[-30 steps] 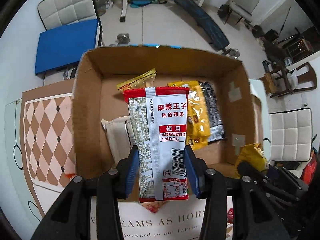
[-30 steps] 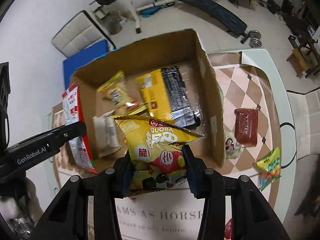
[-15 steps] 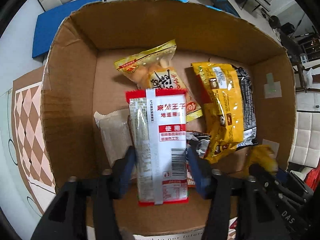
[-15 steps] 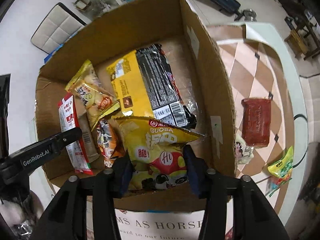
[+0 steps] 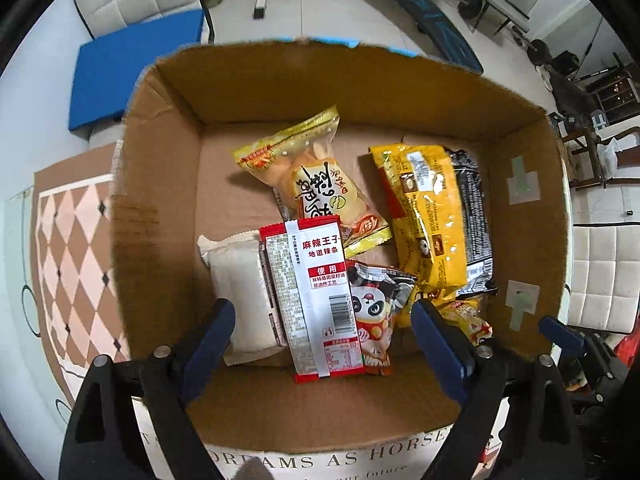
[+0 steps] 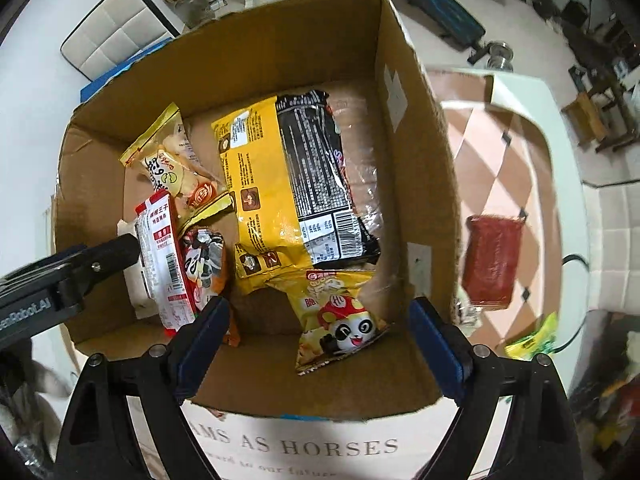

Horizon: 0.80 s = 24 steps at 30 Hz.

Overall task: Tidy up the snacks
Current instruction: 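Withdraw both tools from the box toward the table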

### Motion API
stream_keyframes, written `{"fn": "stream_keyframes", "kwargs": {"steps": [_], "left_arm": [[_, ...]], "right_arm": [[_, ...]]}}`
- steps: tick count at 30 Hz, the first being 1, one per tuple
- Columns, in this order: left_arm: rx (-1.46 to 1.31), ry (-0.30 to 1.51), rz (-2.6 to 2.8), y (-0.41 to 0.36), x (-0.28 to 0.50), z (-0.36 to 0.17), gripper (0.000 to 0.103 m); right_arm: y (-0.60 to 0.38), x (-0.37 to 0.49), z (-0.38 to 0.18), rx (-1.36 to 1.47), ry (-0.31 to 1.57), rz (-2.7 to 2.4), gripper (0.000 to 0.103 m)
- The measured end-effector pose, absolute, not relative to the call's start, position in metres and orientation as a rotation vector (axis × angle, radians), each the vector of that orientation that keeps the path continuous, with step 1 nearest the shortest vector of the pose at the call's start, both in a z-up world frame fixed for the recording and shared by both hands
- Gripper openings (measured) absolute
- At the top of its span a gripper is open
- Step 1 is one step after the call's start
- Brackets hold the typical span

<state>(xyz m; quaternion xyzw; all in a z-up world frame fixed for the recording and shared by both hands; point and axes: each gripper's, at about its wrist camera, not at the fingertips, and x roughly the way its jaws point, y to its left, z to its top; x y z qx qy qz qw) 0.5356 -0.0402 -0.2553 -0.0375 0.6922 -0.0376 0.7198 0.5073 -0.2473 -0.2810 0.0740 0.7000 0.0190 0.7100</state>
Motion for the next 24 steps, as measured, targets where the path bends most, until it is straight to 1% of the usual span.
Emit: {"fn": "stream_keyframes", "kwargs": {"steps": [6, 16, 18, 24], "left_arm": [[-0.048, 1.410, -0.055, -0.041, 0.506, -0.226, 0.090], [-0.046, 1.282, -0.044, -0.040, 0.461, -0.182, 0.090], [-0.027, 1.239, -0.041, -0.041, 0.450, -0.168, 0.090], [-0.044, 1.186, -0.032, -0.036, 0.429, -0.141, 0.090]], "right_arm": [[-0.244, 0.493, -0.254, 0.120, 1.467, 0.039, 0.094], [-0.244, 0.453, -0.194, 0.065, 1.324, 0.041, 0.094], [-0.244, 0.443, -0.182, 0.062, 1.304, 0.044, 0.094], [-0.244, 0.419, -0.158, 0.068, 1.261, 0.068, 0.094]]}}
